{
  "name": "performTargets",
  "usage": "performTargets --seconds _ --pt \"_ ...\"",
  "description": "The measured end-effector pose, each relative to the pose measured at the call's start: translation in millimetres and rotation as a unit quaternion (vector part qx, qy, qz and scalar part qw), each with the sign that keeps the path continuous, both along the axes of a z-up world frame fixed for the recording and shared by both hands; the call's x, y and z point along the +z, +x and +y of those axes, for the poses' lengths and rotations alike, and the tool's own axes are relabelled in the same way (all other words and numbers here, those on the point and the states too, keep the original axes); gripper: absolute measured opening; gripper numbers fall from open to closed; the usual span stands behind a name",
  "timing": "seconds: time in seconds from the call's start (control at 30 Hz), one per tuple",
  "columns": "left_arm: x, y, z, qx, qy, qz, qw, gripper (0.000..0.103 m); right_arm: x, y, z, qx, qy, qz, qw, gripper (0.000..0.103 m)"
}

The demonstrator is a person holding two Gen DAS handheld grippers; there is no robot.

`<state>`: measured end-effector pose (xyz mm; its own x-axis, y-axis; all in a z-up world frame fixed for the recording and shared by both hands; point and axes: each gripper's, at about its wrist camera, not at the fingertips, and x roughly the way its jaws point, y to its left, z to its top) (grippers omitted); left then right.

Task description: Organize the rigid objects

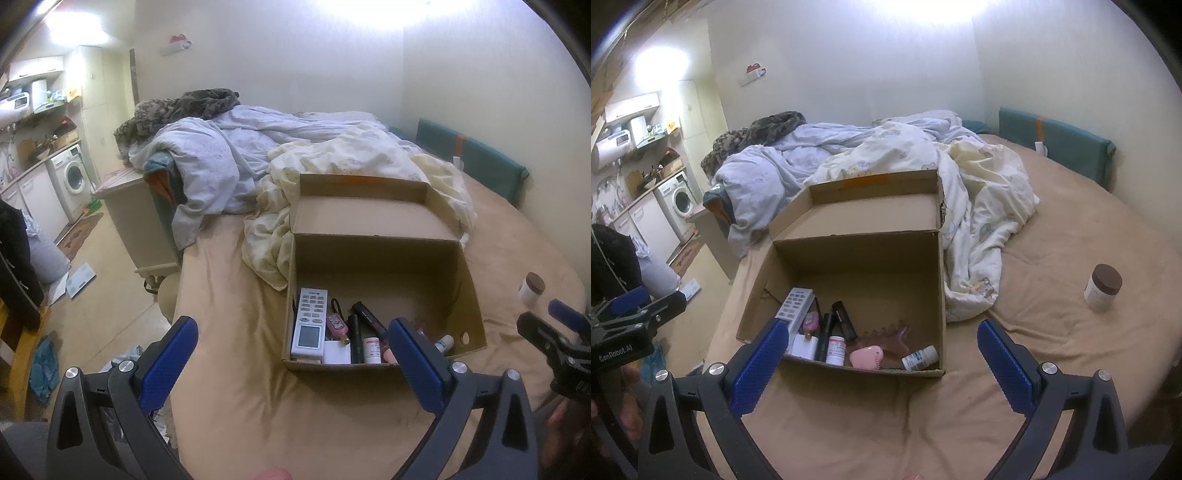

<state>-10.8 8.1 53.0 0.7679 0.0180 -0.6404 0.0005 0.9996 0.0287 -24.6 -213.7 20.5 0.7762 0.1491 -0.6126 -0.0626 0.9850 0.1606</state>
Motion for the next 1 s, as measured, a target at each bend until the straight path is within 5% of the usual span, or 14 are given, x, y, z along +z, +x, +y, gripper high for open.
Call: performTargets --seconds 1.0 --pt "-5.3 2.7 4.0 0.007 0.0 0.008 0.9999 0.102 -2.3 0.1 1.9 0.001 -0.01 0.0 1.0 0.103"
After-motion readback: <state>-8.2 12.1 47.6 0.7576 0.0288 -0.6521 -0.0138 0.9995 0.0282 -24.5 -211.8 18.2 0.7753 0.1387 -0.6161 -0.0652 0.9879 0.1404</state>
